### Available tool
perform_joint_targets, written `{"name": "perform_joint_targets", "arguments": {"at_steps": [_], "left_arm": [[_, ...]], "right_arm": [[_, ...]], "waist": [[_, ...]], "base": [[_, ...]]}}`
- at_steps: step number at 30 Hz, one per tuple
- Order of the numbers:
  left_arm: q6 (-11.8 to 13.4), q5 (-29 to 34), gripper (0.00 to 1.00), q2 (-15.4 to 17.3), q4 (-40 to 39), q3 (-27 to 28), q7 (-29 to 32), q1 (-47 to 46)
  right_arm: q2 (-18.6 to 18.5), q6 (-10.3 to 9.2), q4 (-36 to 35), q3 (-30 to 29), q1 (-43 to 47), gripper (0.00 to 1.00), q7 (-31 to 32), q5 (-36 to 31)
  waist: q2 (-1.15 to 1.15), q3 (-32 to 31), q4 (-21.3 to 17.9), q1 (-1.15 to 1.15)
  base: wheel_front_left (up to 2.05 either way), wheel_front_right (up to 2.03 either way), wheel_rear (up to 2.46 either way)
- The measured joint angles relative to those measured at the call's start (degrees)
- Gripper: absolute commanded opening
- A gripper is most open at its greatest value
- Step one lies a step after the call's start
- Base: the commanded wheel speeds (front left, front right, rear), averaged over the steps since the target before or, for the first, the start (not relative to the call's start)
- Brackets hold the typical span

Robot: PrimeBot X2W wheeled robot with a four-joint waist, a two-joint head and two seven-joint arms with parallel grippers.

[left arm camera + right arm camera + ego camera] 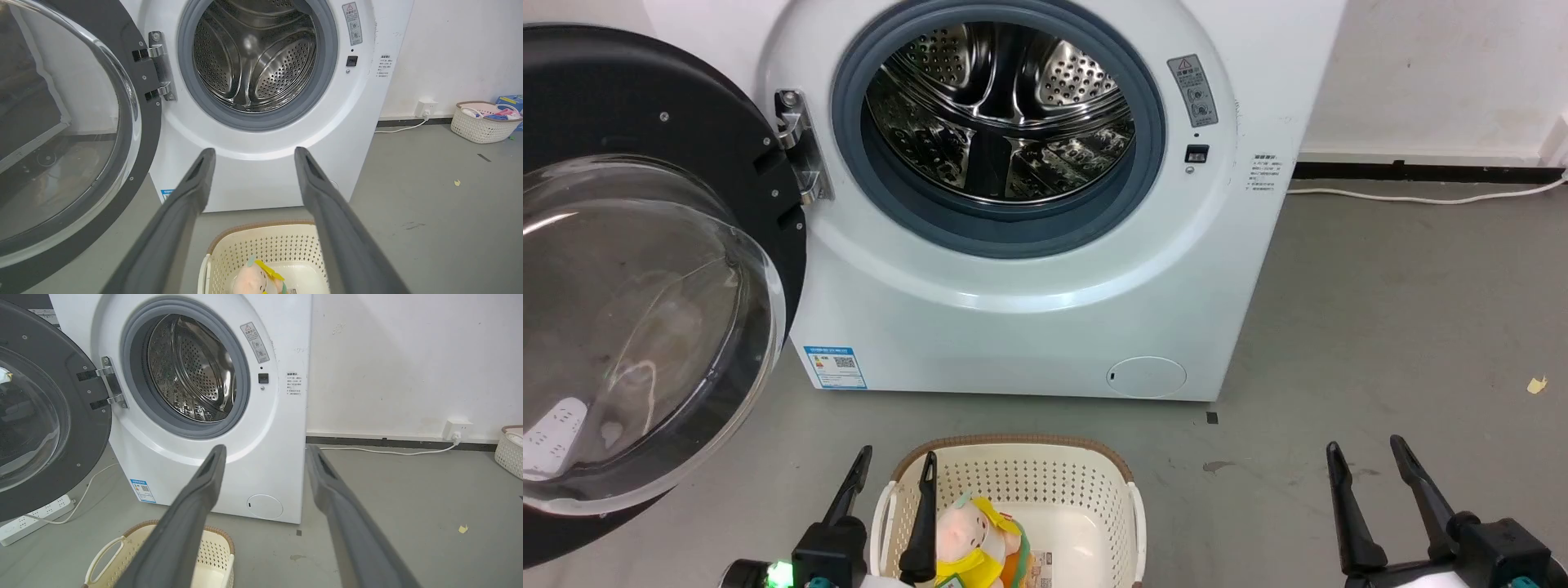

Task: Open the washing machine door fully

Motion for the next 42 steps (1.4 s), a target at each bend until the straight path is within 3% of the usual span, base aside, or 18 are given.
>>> {"name": "perform_joint_targets", "arguments": {"at_steps": [5,6,42], "left_arm": [[-0.8,0.0,1.00,-0.1,-0.2,0.0,0.0,0.0],[-1.0,0.0,0.00,-0.1,-0.4,-0.1,0.0,0.0],[-2.0,1.5,0.00,-1.2,-1.8,3.0,3.4,0.0]], "right_arm": [[0.0,0.00,0.0,0.2,0.0,1.00,0.0,0.0],[0.0,0.00,0.1,0.3,0.0,0.00,0.0,0.0],[0.0,-0.01,-0.3,0.3,-0.5,0.00,3.5,-1.5]], "waist": [[0.00,0.1,0.0,0.00],[0.00,0.2,0.0,0.00],[0.00,0.4,-1.0,0.00]], "base": [[0.00,0.00,0.00],[0.00,0.00,0.00],[0.00,0.00,0.00]]}}
